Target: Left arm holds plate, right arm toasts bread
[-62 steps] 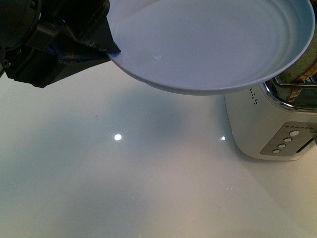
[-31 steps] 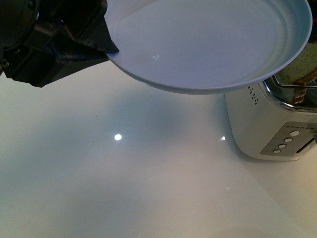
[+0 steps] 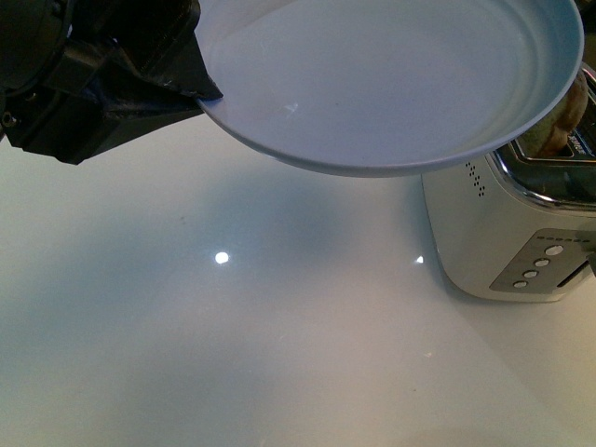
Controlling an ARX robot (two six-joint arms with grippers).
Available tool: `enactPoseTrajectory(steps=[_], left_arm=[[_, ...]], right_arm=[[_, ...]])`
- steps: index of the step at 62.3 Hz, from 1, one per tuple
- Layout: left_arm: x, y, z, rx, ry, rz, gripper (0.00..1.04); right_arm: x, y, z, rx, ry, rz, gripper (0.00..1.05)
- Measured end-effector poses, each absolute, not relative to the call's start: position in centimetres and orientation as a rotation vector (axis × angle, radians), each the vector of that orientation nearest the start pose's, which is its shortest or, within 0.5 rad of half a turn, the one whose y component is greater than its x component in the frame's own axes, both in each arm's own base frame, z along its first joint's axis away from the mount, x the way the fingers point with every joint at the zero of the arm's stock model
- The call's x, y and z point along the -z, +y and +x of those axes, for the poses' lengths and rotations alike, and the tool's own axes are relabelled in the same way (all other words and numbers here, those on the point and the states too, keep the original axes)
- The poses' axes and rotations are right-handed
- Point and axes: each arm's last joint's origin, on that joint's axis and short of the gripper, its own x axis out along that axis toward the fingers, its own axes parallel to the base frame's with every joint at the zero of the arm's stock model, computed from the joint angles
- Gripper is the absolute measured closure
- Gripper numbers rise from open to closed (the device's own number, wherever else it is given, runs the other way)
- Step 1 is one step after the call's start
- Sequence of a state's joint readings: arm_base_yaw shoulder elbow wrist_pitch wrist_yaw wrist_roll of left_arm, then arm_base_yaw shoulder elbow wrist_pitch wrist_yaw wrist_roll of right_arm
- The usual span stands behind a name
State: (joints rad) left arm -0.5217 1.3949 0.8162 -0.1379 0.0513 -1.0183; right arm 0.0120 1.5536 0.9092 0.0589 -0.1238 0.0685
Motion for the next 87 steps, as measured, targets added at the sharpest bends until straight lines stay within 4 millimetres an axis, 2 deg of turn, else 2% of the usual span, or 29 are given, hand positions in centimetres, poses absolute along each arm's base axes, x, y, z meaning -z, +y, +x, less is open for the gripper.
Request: enactPoseTrajectory(steps=[7,20,25,31,37,41,51,59,87], left_arm=[[-21.6,-14.3,24.6,0.139,0.906,-0.779,1.02],[-21.7,-14.3,24.6,0.139,0.905,-0.779,1.02],[-21.7,-14.2,24.6,0.138,0.904,-0.779,1.02],[-21.7,-14.2,24.6,0.140,0.905,-0.779,1.02],[-21.6,-14.2,24.6,0.137,0.905,-0.778,1.02],[-21.6,-14.2,24.6,0.138,0.904,-0.778,1.02],[-21.7,-14.3,24.6,0.144,0.902,-0.777,1.02],[-21.7,-14.4,24.6,0.146,0.900,-0.771,1.02],[-21.6,-14.3,24.5,0.144,0.892,-0.748,1.02]], right_arm=[[-22.5,0.2,32.4,-0.091,0.529,0.147,0.09],[-24.2,-0.7,29.1,-0.037,0.407,0.177,0.09],[-24.4,-0.7,28.6,-0.023,0.372,0.170,0.10],[-23.6,-0.3,27.6,0.010,0.144,0.076,0.25],[-22.3,-0.1,25.6,-0.002,0.035,0.036,0.41],[-22.0,-0.1,24.6,-0.002,0.011,0.027,0.50],[-20.3,-0.1,21.5,0.002,0.011,0.011,0.83],[-19.4,0.0,19.9,0.003,0.012,0.004,1.03],[-17.8,0.0,16.0,0.002,0.012,0.005,1.03]])
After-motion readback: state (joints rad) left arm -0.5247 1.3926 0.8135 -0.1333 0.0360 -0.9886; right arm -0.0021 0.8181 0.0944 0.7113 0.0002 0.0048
